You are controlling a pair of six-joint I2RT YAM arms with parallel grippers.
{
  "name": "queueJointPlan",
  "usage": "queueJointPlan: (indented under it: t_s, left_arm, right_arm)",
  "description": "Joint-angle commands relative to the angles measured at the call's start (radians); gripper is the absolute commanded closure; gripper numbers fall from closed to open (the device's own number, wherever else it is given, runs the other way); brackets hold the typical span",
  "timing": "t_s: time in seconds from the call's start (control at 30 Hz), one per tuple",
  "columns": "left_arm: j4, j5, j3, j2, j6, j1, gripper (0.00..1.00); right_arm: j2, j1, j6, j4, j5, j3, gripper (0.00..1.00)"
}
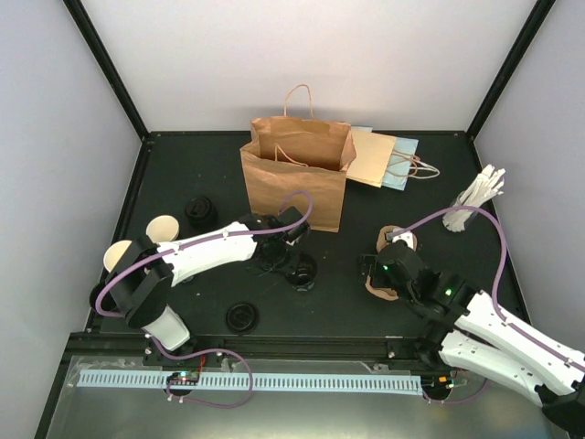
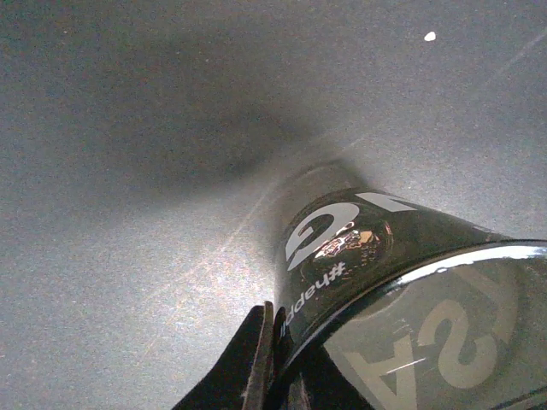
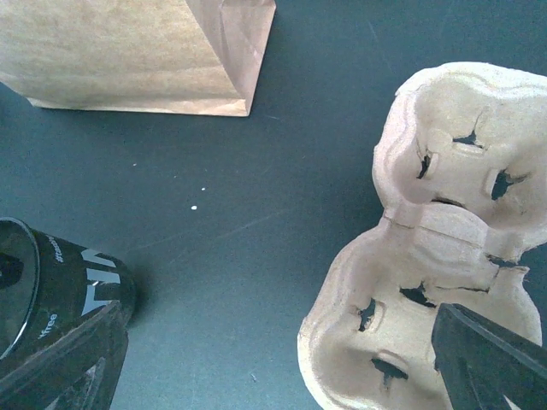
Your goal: Pack the takeout coffee
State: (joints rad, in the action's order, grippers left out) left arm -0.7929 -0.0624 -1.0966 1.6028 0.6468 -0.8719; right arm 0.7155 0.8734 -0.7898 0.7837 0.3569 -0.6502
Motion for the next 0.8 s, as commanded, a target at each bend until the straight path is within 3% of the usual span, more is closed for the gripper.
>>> queueJointPlan:
  t_s: [0.0, 0.33, 0.5, 0.7, 0.77]
  left_arm:
    - [-0.024, 0.044, -0.031, 0.000, 0.005, -0.007, 0.96]
    - [0.010, 0.020, -0.004, -0.027, 0.013, -0.007, 0.68]
    - [0.005, 0.003, -0.009, -0.088, 0.014, -0.008, 0.47]
    - [-0.038, 0.035, -0.040, -0.238, 0.022, 0.002, 0.20]
    - [-0.055, 0.047, -0.052, -0.292, 0.013, 0.006, 0.14]
  right_arm:
    - [0.008, -0.001, 0.008, -0.027, 0.000, -0.004, 0.00]
    - [0.006, -0.002, 0.004, -0.019, -0.003, -0.004, 0.00]
    - [0.019, -0.001, 0.033, -0.012, -0.012, -0.027, 0.00]
    - [0.180, -0.001, -0.006, 0.122, 0.026, -0.177, 0.00]
    - [0.244, -0.002, 0.022, 0.155, 0.048, -0.220, 0.00]
